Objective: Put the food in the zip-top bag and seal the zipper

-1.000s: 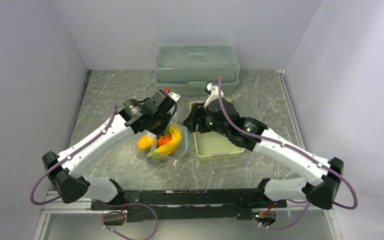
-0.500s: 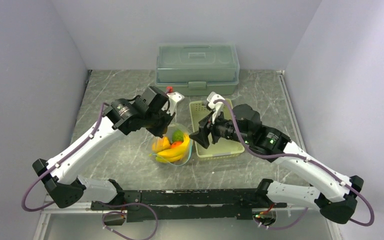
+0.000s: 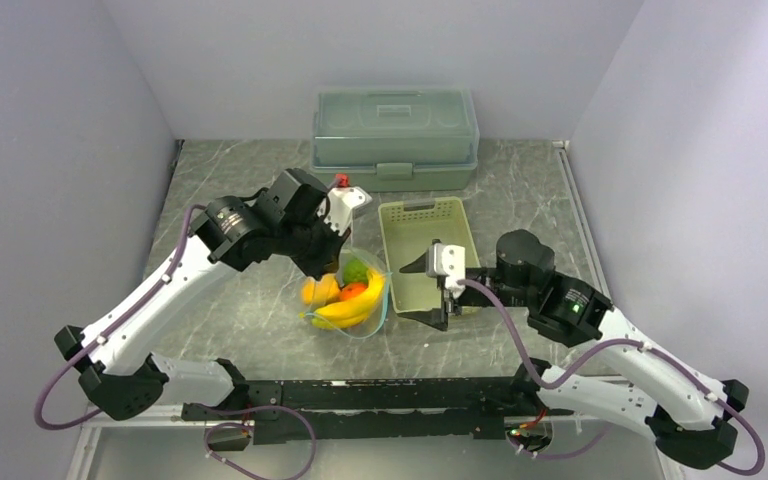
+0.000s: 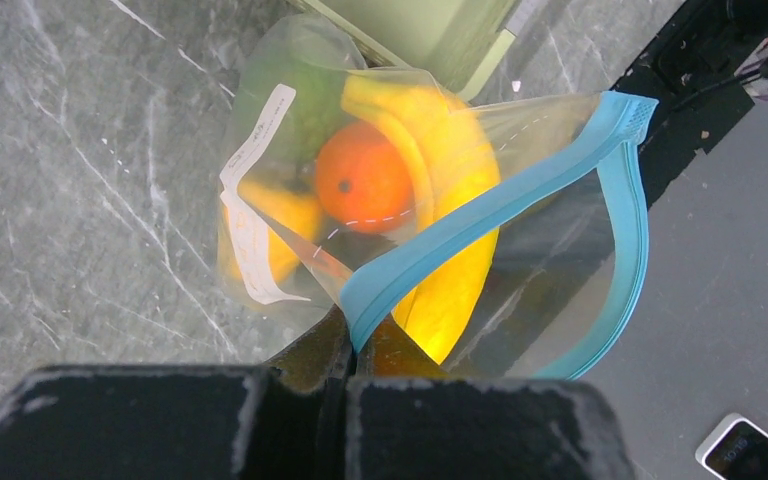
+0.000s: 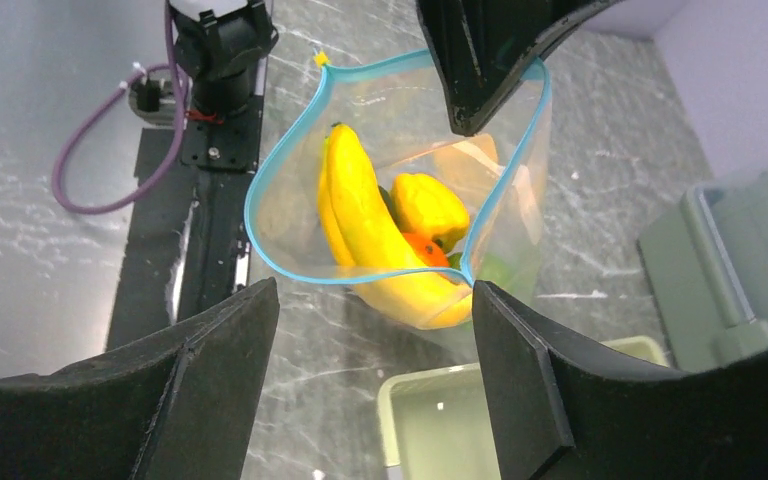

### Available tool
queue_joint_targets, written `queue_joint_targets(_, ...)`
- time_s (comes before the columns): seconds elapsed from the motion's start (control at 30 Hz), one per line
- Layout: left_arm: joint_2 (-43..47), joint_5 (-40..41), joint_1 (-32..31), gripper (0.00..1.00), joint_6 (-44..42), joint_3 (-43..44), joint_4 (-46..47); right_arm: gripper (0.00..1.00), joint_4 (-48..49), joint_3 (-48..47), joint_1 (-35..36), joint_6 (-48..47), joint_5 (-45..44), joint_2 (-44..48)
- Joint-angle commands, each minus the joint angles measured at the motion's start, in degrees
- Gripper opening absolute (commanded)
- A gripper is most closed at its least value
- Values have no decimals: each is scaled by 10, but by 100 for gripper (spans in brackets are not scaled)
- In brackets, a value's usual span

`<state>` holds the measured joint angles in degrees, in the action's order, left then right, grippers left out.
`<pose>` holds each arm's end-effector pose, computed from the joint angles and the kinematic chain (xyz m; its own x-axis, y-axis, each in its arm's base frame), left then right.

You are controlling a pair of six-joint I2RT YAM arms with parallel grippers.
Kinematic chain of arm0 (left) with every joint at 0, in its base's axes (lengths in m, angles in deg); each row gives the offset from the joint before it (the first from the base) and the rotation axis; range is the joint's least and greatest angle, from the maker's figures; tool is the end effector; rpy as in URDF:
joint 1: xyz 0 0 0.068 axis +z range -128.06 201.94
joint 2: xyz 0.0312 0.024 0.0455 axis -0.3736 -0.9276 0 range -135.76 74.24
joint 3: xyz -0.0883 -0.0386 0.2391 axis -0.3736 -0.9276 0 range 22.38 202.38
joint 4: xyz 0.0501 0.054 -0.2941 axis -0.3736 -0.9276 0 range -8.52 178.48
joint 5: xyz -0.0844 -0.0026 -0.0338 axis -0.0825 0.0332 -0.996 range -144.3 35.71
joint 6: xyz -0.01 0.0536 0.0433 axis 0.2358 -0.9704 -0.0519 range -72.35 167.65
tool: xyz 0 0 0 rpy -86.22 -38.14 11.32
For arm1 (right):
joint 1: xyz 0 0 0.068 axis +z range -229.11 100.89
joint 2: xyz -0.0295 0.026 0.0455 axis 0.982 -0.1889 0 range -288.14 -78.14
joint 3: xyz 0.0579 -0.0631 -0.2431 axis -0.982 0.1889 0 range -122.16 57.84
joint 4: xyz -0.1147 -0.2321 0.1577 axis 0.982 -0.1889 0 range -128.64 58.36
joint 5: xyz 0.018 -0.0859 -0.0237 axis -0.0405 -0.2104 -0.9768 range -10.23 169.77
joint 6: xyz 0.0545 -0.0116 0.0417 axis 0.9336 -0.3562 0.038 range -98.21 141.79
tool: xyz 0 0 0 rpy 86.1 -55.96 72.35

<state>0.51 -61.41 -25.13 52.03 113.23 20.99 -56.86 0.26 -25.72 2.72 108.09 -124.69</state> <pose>0.1938 -0.2186 0.3942 -0.5826 0.5151 -0.6287 0.7380 0.6593 -0.1437 0.1225 0.2098 0.3777 0.1825 -0.2369 -0.9542 -0.9748 0.0829 -0.2071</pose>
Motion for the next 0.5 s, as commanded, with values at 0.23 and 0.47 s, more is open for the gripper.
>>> queue_joint_targets(0.23,42,-43,2,0,-31,53,-26,77,20,4,1,-171,69,3)
queue_joint_targets(0.47,55,-67,2,0,-34,70,-38,78,55,-6,2,-174,108,-28)
